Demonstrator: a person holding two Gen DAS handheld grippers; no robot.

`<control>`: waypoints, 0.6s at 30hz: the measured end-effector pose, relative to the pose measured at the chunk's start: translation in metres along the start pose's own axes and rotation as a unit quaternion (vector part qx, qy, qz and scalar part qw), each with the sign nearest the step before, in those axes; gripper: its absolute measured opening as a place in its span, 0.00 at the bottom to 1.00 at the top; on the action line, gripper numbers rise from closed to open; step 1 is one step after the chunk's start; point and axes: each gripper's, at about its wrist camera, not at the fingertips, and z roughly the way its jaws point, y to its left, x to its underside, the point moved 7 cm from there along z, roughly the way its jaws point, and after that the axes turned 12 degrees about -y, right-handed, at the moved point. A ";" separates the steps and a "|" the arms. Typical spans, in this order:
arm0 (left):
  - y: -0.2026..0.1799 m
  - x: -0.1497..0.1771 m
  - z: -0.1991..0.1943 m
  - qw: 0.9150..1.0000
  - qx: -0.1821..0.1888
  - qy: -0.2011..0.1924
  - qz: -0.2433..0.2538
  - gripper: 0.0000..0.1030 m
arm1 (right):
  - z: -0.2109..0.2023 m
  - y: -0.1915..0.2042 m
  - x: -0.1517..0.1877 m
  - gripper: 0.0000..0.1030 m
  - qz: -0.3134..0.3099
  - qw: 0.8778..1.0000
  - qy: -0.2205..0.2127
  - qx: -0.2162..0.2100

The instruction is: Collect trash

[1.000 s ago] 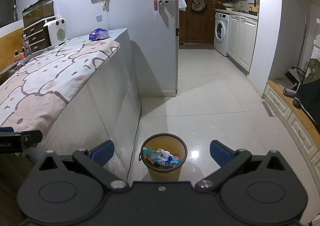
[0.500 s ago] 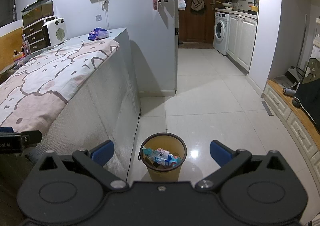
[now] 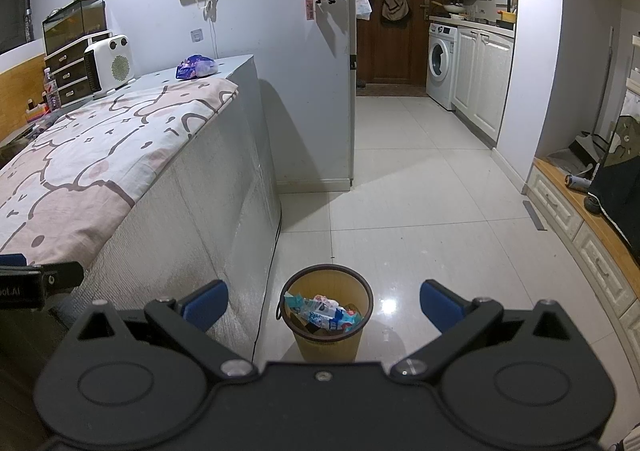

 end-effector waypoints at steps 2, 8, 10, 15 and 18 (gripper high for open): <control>0.000 0.000 0.000 1.000 0.000 0.000 0.000 1.00 | 0.000 0.000 0.000 1.00 0.000 1.000 0.000 0.000; -0.001 0.000 0.000 1.000 0.001 0.000 0.001 1.00 | 0.000 -0.001 0.000 1.00 0.000 1.000 0.000 0.000; -0.002 0.001 0.000 1.000 0.001 0.000 0.001 1.00 | 0.000 -0.001 0.000 1.00 0.000 1.000 0.000 0.000; -0.003 0.001 0.000 1.000 0.001 0.001 0.001 1.00 | 0.000 -0.001 0.000 1.00 0.000 1.000 0.000 0.000; -0.005 0.003 0.000 1.000 0.000 0.002 0.000 1.00 | 0.000 -0.001 0.000 1.00 0.000 1.000 0.000 0.000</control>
